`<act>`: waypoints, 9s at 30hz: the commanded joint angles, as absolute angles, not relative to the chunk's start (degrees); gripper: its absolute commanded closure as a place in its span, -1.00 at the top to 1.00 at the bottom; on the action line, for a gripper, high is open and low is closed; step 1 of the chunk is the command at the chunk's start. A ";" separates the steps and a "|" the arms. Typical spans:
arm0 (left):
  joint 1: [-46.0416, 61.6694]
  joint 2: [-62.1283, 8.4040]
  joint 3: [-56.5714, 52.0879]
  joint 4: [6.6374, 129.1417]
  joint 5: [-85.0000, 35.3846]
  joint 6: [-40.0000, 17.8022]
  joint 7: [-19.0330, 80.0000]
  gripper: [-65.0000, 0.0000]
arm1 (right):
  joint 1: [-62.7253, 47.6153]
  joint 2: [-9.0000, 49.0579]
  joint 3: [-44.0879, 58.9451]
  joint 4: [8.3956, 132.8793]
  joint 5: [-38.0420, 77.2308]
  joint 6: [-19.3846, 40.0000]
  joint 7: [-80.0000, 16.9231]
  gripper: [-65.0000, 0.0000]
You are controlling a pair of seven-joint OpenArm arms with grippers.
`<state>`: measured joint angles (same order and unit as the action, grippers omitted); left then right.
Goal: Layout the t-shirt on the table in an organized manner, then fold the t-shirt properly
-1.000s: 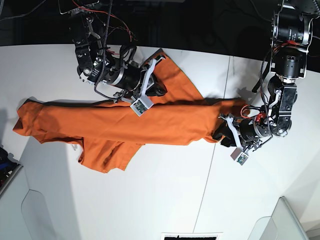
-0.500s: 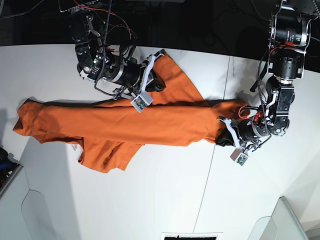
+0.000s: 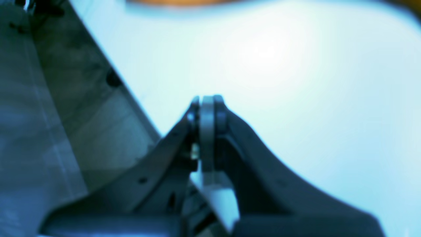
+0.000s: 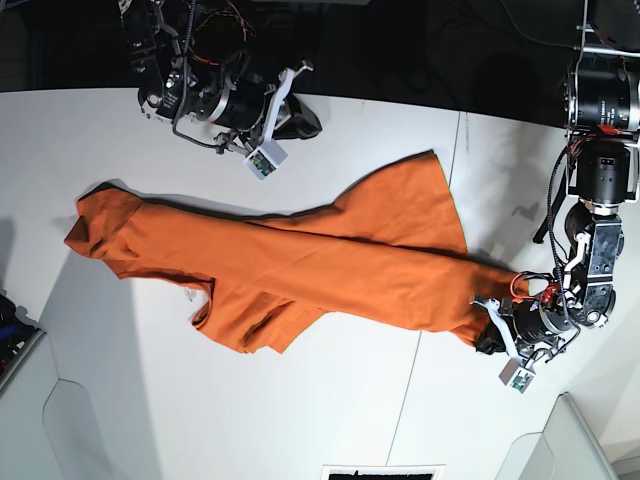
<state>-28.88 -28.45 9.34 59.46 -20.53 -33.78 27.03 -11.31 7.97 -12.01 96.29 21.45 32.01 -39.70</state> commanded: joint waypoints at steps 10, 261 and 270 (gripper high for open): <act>-32.05 -29.26 8.97 60.27 -24.58 -36.38 30.17 -1.00 | -13.72 9.80 -10.15 106.89 21.43 32.14 -35.73 -1.00; 8.23 -43.48 4.58 91.26 -56.12 -40.00 46.15 -0.05 | 34.46 21.21 2.68 66.39 30.26 26.06 -34.11 -1.00; 5.61 -41.34 4.58 91.37 -54.65 -40.00 44.40 -0.05 | 34.44 2.07 2.50 66.70 29.06 28.95 -32.64 -1.00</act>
